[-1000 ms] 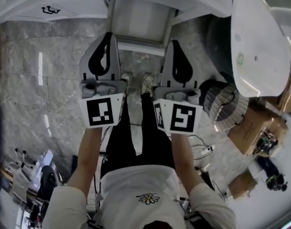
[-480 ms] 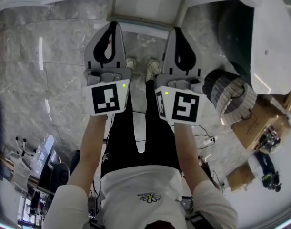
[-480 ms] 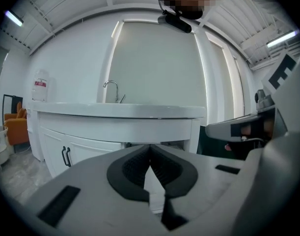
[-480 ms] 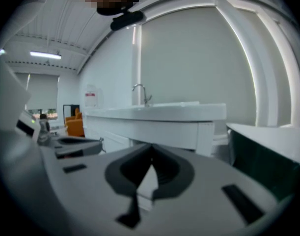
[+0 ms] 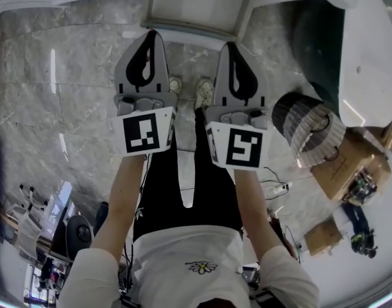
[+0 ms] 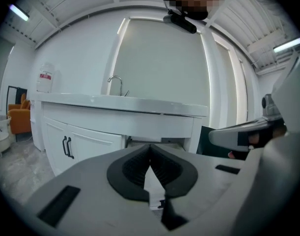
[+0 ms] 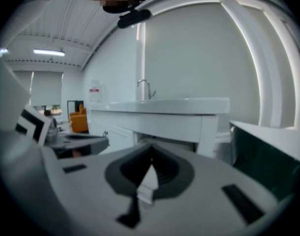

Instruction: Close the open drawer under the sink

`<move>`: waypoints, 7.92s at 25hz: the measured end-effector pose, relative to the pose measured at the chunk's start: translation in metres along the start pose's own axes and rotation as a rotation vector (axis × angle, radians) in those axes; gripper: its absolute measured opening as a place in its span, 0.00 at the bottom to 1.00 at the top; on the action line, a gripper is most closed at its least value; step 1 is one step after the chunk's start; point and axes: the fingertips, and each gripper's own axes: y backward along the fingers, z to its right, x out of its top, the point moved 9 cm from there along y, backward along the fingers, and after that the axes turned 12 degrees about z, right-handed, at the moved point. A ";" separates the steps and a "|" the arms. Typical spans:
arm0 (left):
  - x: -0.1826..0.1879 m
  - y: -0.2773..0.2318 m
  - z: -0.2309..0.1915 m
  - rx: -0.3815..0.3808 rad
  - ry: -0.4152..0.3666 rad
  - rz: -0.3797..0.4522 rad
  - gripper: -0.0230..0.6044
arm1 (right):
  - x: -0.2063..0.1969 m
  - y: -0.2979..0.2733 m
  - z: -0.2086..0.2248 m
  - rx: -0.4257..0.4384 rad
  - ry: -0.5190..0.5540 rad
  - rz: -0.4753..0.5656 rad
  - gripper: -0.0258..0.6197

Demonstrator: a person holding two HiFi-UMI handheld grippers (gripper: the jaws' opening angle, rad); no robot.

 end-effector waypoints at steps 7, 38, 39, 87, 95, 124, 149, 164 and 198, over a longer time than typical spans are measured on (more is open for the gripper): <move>-0.016 0.001 0.003 -0.053 0.038 -0.081 0.26 | -0.006 0.000 -0.002 0.019 -0.022 -0.012 0.09; -0.161 -0.012 0.014 -0.186 -0.055 -0.326 0.48 | -0.040 -0.002 0.018 0.092 -0.097 -0.091 0.09; -0.166 -0.013 0.018 -0.187 -0.043 -0.342 0.48 | -0.040 -0.003 0.020 0.095 -0.095 -0.090 0.09; -0.168 -0.028 0.033 -0.106 -0.022 -0.349 0.27 | -0.055 0.010 0.043 0.065 -0.112 -0.140 0.09; -0.149 -0.027 0.031 -0.144 -0.032 -0.355 0.26 | -0.041 0.010 0.038 0.078 -0.130 -0.133 0.09; -0.116 -0.048 0.019 -0.175 -0.037 -0.375 0.25 | -0.031 0.025 0.049 0.026 -0.158 -0.119 0.09; -0.116 -0.107 0.018 -0.194 -0.069 -0.386 0.26 | -0.050 0.019 0.043 0.011 -0.196 -0.140 0.09; -0.115 -0.168 0.018 -0.173 -0.078 -0.373 0.26 | -0.053 0.019 0.061 -0.048 -0.213 -0.144 0.09; -0.118 -0.175 0.015 -0.217 -0.063 -0.298 0.30 | -0.060 0.037 0.056 -0.071 -0.198 -0.141 0.09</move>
